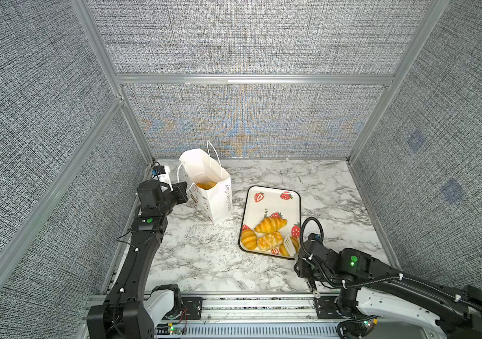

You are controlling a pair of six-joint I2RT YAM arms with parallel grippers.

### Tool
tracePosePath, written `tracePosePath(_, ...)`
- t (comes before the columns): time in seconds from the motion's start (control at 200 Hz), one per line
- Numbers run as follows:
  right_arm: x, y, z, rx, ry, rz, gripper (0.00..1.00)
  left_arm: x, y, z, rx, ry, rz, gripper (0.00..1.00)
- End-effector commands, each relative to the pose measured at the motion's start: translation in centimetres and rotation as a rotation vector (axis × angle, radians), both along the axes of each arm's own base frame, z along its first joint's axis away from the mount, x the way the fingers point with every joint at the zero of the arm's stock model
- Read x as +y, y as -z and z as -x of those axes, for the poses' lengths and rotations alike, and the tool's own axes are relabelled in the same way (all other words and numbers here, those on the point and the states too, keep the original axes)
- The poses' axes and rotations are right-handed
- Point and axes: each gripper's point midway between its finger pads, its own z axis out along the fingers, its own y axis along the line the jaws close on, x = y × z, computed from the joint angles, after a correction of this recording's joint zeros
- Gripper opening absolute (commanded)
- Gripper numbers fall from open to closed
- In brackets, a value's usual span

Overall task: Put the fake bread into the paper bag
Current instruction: 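Position the open right tongs over the striped round bun nearest the robot, then close the right tongs on the striped round bun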

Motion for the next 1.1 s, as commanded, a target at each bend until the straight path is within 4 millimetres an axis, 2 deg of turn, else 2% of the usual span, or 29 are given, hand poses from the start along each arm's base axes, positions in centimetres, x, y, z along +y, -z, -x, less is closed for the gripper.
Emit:
tracePosePath(0.0,-0.2,-0.5,-0.3,-0.020,0.004,0.009,0.50,-0.1,-0.2,-0.1,-0.017,0.009,-0.004,0.00)
tracePosePath(0.535,-1.6,-1.4,-0.7,-0.069,0.026,0.040,0.31,0.0,-0.1,-0.1,-0.014,0.006,-0.006,0.00)
tracePosePath(0.845,-2.5,-3.8,-2.1,-0.169,0.054,0.042,0.29,-0.1,-0.2,-0.1,-0.015,0.007,-0.006,0.00)
tracePosePath(1.09,-1.0,-6.0,-4.0,-0.239,0.024,0.022,0.29,-0.1,-0.2,-0.1,-0.014,0.008,-0.006,0.00)
